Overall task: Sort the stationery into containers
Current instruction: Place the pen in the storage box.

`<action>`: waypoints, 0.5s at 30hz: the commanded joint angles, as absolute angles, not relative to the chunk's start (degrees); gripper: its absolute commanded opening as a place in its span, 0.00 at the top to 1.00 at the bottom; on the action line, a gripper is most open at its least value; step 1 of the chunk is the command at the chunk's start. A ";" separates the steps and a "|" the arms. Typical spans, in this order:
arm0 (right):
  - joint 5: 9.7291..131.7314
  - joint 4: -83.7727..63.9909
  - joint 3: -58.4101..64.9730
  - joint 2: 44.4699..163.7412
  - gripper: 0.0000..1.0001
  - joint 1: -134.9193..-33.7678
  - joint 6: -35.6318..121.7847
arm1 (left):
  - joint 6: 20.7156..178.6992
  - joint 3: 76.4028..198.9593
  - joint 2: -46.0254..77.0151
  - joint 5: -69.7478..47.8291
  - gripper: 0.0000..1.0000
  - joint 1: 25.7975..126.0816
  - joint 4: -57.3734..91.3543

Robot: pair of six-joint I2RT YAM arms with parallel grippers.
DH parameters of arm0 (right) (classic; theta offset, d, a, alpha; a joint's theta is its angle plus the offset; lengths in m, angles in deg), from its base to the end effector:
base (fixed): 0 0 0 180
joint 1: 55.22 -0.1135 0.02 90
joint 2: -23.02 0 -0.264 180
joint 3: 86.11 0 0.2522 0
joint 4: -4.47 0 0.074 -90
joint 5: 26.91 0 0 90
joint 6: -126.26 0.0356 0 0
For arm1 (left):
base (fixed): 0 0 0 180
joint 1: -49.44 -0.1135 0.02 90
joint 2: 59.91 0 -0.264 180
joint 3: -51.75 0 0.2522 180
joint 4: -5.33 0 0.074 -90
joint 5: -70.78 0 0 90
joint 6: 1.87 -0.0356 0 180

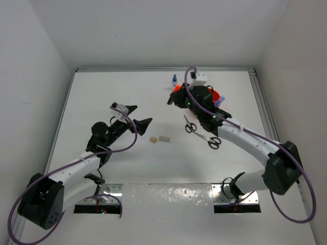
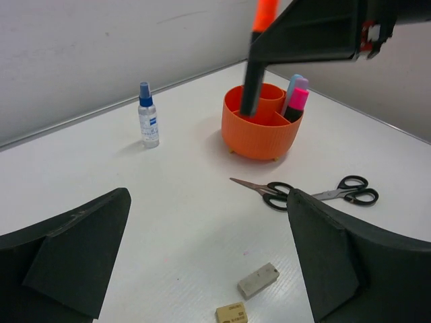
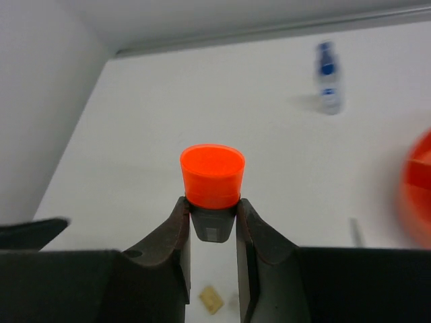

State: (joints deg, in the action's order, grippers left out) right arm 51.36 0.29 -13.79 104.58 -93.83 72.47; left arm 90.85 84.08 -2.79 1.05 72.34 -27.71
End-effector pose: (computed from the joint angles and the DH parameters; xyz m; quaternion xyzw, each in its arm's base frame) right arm 0.2671 0.2041 0.3089 0.0470 0.7819 0.3108 0.5383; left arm 0.1904 -0.0938 0.2449 0.2439 0.6109 -0.2773 0.7003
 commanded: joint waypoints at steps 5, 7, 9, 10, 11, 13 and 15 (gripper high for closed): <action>35.23 -4.11 -18.30 94.75 1.00 -81.44 70.81 | 89.71 83.79 -4.45 -0.41 0.00 72.20 -27.93; 34.35 -4.55 -18.48 94.57 1.00 -79.05 69.75 | 89.71 83.97 -4.28 -0.50 0.00 72.12 -27.49; 33.65 -4.55 -17.86 95.27 1.00 -75.79 68.00 | 89.62 84.41 -4.19 -0.41 0.00 72.03 -27.05; 33.12 -4.64 -17.51 95.71 1.00 -75.09 67.82 | 89.53 84.50 -3.84 -0.41 0.00 72.03 -26.79; 31.99 -4.90 -16.55 97.10 1.00 -73.25 67.47 | 89.62 84.67 -3.75 -0.24 0.00 72.11 -26.61; 30.49 -5.51 -15.58 98.60 1.00 -71.83 67.90 | 89.53 85.20 -3.14 -0.15 0.00 72.12 -26.26; 27.77 -4.99 -14.70 100.36 1.00 -70.25 68.78 | 89.45 85.64 -2.96 -0.06 0.00 72.11 -25.99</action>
